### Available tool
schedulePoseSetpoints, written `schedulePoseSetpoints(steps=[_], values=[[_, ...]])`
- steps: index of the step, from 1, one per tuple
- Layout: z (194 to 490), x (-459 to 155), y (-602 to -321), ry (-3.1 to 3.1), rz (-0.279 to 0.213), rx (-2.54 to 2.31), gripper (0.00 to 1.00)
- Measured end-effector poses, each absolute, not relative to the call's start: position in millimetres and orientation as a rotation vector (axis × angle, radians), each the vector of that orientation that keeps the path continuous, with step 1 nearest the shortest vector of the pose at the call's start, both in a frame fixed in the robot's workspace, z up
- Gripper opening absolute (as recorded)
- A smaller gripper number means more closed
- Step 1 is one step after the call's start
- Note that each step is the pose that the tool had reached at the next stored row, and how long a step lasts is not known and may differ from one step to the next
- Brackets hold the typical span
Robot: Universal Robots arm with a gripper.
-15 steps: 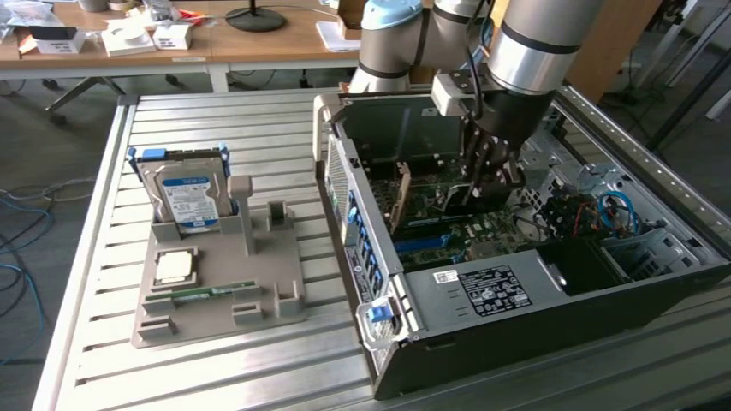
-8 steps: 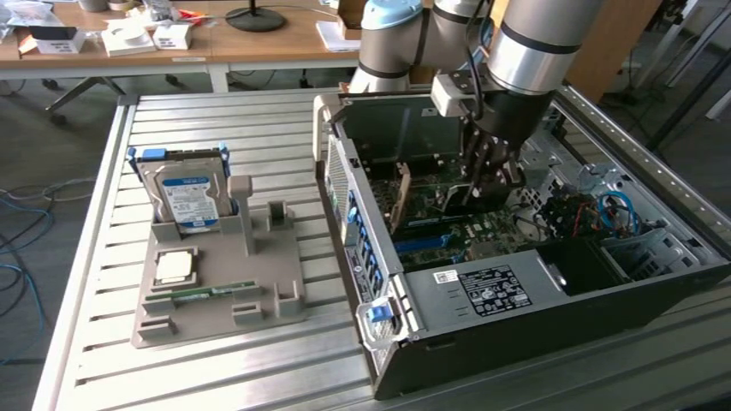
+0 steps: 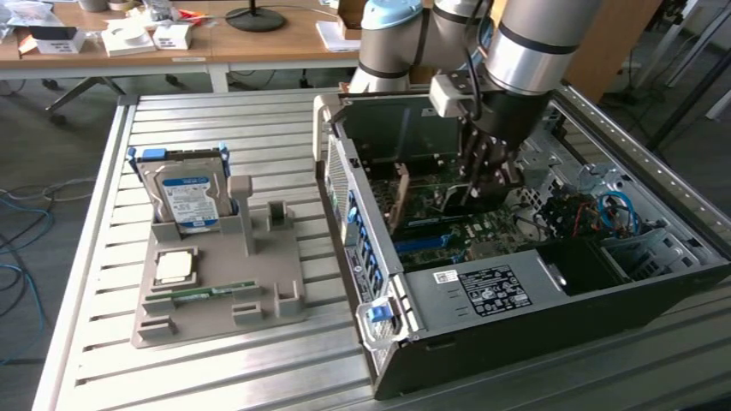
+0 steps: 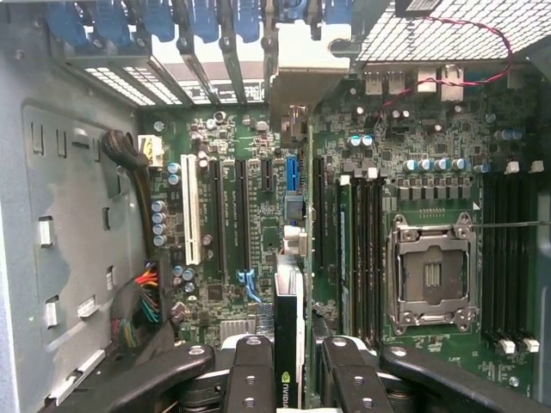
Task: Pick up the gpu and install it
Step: 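Insert the gpu into the slot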
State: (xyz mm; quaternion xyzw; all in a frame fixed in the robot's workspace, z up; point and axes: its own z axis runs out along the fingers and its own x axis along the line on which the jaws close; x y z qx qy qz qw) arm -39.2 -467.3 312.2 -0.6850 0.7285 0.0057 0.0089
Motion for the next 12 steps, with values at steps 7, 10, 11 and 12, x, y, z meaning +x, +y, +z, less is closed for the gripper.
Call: schedulePoseSetpoints(steps=[7,10,11,12], values=[[311.6,-39.6,-467.2,2.275,0.019,-2.139,0.26],[310.6,-39.6,-467.1,2.275,0.020,-2.139,0.26],[310.2,-39.6,-467.1,2.275,0.020,-2.139,0.26],[309.9,-39.6,-467.1,2.275,0.020,-2.139,0.26]])
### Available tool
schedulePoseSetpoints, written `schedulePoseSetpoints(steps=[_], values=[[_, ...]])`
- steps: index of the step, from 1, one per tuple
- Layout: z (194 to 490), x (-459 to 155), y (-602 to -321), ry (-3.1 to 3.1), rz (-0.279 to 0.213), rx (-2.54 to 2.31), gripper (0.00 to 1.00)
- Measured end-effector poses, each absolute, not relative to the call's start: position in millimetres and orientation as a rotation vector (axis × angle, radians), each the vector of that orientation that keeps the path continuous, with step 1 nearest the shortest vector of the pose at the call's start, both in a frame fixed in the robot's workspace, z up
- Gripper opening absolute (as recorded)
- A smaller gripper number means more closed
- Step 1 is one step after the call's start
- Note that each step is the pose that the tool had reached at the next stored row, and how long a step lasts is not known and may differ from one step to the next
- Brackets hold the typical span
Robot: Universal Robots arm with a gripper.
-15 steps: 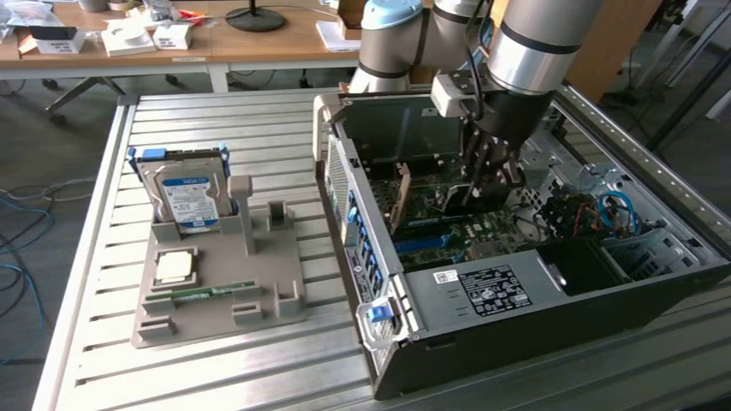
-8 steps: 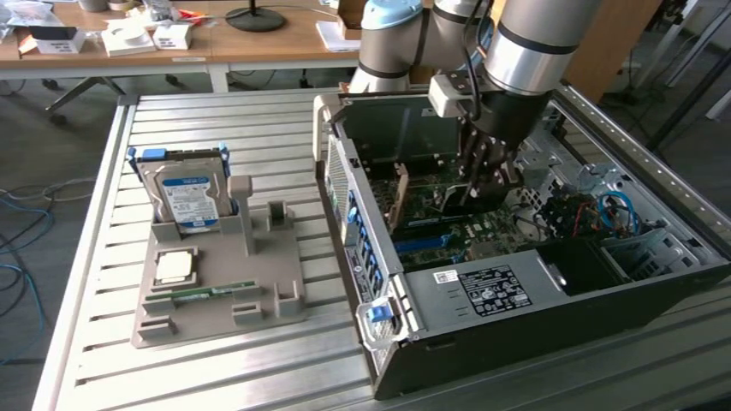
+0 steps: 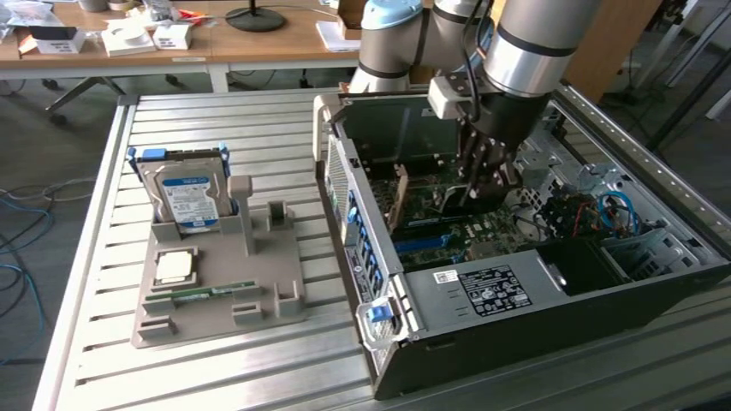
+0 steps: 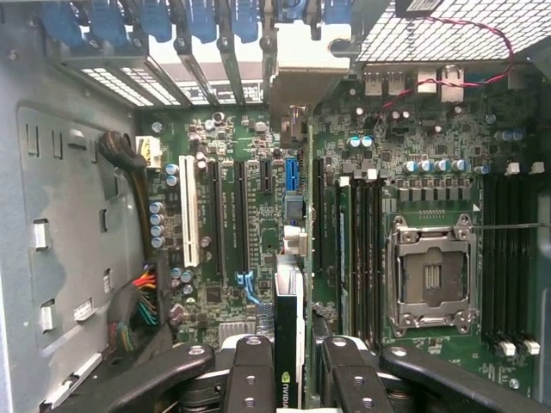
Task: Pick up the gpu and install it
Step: 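Insert the gpu into the slot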
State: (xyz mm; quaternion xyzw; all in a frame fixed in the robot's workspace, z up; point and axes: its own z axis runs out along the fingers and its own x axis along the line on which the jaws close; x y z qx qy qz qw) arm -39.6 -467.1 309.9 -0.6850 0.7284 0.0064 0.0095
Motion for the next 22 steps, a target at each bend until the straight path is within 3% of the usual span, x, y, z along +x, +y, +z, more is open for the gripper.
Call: schedulePoseSetpoints(steps=[22], values=[[306.5,-37.4,-467.1,2.274,0.021,-2.139,0.26]])
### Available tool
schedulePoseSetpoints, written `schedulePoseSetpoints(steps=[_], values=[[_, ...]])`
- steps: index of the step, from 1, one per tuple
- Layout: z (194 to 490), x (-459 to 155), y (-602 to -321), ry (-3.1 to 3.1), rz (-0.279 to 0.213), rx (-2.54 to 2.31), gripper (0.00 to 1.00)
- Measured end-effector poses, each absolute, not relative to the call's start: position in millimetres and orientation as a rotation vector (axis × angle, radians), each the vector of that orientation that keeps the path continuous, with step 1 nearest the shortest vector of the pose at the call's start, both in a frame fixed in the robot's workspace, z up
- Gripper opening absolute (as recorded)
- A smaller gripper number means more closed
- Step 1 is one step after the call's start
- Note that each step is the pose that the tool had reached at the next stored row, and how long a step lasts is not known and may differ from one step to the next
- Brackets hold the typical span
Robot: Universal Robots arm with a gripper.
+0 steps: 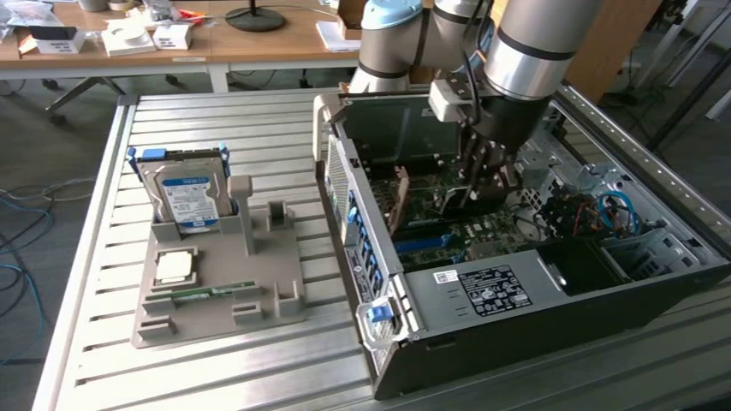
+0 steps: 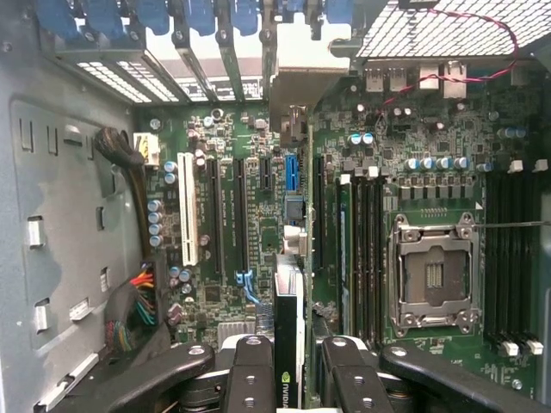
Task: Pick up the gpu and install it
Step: 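Insert the gpu into the slot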
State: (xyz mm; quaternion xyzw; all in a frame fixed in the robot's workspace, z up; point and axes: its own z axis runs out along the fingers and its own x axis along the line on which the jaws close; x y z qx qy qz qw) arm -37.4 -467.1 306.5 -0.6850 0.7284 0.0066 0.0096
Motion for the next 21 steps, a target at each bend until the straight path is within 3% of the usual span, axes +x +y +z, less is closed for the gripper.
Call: schedulePoseSetpoints(steps=[21], values=[[306.3,-33.1,-467.1,2.275,0.020,-2.139,0.26]])
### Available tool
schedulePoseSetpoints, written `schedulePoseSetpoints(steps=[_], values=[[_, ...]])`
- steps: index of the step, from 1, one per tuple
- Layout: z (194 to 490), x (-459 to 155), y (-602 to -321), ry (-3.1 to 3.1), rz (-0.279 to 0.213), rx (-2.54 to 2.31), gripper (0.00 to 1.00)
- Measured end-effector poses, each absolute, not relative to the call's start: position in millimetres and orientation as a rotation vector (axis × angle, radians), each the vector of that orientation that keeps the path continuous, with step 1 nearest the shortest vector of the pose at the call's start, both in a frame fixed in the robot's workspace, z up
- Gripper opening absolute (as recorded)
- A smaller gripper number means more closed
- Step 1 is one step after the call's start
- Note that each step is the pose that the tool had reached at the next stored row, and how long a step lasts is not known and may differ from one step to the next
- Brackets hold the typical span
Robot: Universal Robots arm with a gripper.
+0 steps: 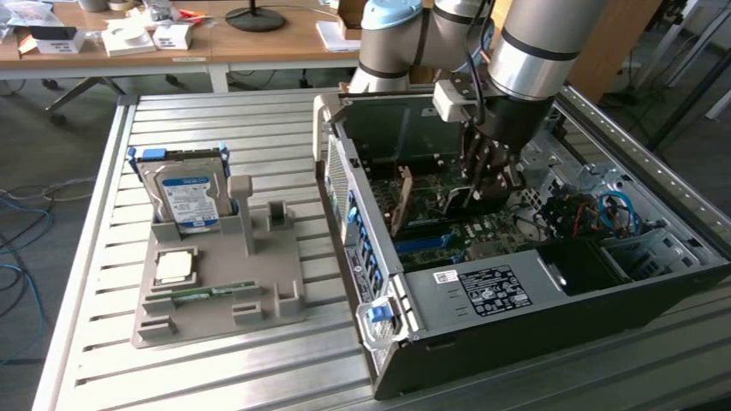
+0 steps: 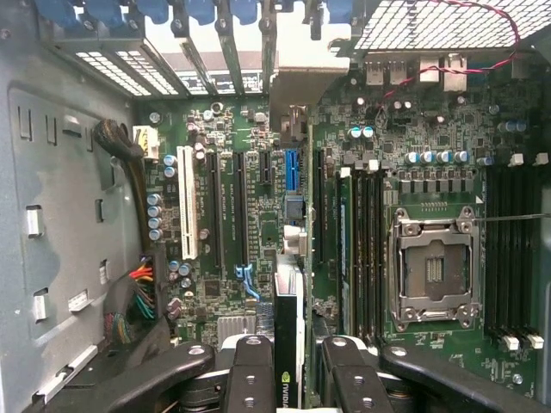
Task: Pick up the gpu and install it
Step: 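Insert the gpu into the slot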
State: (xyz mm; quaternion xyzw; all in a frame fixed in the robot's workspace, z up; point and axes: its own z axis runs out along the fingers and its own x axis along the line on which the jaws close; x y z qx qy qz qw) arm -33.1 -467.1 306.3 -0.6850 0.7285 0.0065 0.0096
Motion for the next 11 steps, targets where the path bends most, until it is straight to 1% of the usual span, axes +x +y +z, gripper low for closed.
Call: schedulePoseSetpoints(steps=[11], values=[[304.4,-33.0,-467.1,2.274,0.021,-2.139,0.26]])
